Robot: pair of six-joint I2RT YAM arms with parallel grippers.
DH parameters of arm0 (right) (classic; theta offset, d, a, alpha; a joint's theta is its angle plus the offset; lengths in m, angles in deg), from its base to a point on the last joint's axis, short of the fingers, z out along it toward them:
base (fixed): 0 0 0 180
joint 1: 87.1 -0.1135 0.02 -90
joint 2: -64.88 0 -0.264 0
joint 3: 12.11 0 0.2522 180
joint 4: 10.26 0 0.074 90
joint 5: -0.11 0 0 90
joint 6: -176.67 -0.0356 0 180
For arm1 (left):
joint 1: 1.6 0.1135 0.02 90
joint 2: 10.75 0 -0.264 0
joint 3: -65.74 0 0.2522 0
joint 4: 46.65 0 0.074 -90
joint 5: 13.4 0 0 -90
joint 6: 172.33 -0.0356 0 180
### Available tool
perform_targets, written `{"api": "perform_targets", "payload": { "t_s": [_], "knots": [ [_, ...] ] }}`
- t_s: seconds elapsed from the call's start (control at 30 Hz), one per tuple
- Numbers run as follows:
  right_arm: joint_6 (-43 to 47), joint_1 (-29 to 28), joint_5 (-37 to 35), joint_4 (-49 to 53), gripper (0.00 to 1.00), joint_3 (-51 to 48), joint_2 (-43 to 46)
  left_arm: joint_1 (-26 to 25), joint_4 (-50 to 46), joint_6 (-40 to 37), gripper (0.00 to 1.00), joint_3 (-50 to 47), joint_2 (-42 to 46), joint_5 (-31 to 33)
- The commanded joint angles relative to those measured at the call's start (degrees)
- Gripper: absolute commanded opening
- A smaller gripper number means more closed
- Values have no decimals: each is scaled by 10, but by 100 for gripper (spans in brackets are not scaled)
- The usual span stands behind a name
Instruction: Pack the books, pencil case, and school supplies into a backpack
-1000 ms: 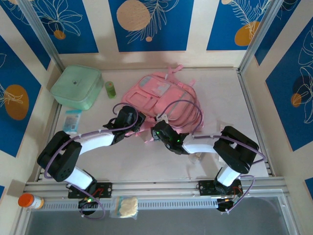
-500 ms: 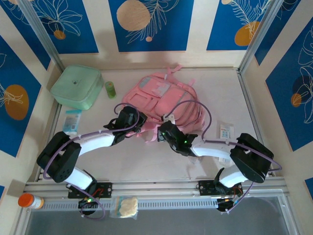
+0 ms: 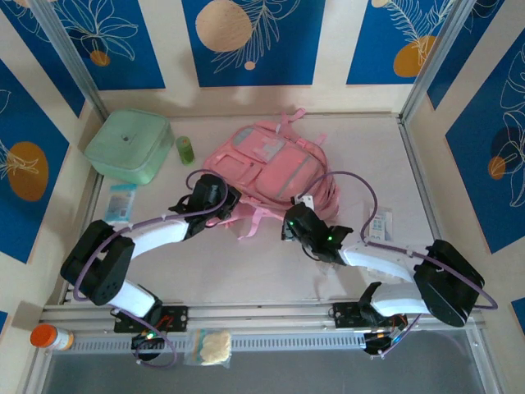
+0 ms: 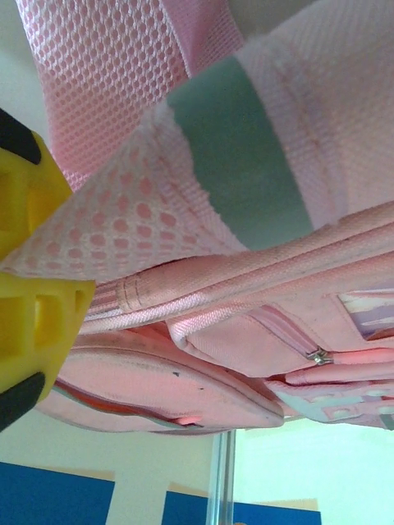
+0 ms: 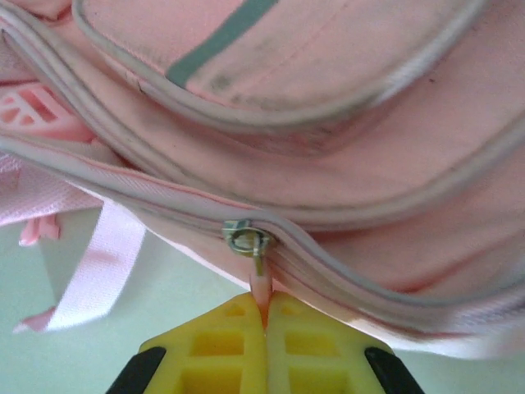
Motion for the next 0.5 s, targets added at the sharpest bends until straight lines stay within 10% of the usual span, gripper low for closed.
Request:
{"api": "perform_targets", "payload": {
  "t_s": [0.0,0.47],
  "knots": [
    [22,9,50,27,0,-3,14,18,27,-14,0,28,9,8],
    [-24,68,16,209,0,24,89,78,-16,-65,0,64,-38,-42]
  ]
}}
